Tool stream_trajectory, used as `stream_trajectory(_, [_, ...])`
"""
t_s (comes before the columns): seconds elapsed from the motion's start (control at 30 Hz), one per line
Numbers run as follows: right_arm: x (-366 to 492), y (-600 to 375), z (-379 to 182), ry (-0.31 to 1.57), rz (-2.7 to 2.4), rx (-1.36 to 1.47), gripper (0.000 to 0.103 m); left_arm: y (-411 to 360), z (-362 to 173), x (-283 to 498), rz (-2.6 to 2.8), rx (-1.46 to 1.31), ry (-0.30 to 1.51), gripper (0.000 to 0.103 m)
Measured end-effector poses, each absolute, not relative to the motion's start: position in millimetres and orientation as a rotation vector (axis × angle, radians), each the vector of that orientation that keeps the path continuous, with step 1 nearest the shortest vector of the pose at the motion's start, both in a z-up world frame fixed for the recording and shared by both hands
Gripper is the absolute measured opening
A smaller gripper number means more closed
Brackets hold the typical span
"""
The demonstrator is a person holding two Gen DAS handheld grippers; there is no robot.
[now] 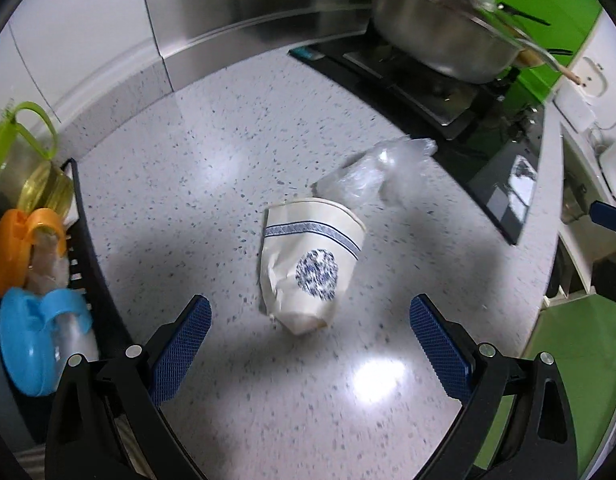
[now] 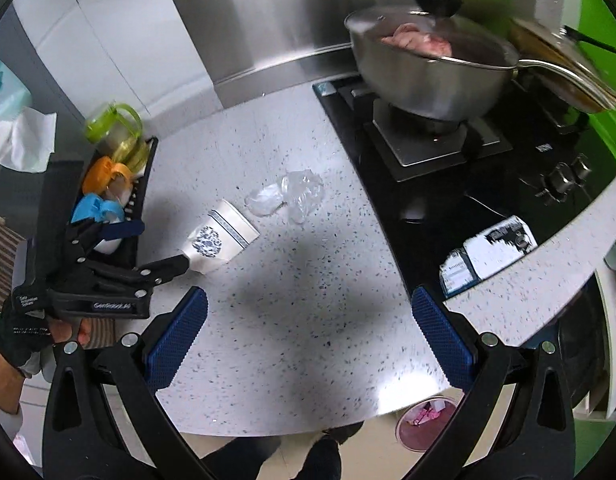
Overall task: Collect trash
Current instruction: 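Lower the left gripper around the white-and-blue paper cup, then close the left gripper on the paper cup while the right gripper grasps the clear plastic bag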
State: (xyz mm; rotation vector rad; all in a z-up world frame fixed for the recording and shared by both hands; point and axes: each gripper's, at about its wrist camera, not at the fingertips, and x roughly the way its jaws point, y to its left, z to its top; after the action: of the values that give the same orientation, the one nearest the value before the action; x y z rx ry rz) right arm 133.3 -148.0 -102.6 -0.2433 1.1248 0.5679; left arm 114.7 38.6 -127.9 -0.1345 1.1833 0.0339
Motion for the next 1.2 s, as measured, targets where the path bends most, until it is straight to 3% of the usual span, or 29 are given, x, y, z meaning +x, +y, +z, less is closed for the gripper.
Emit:
stream_trajectory(0.33, [154,-143,-123,1.168,0.593,-0.257,0.1,40,-160,142,0.047,-0.121,1.228,0.092])
stream_trajectory(0.47, [158,-139,-127,1.176,0.6,-0.262,0.1,41,-165,146,0.045,-0.123,1.24,0.055])
stream_trajectory(0.87, [165,-123,-133,1.183,0.626,-0.271,0.1,42,-160,141,0.005,-0.158,1.218,0.031])
stream_trajectory(1.2, [179,-96,-138,1.172,0.656,-0.305,0.1,56,-129,127,0.062,-0.17,1.178,0.031])
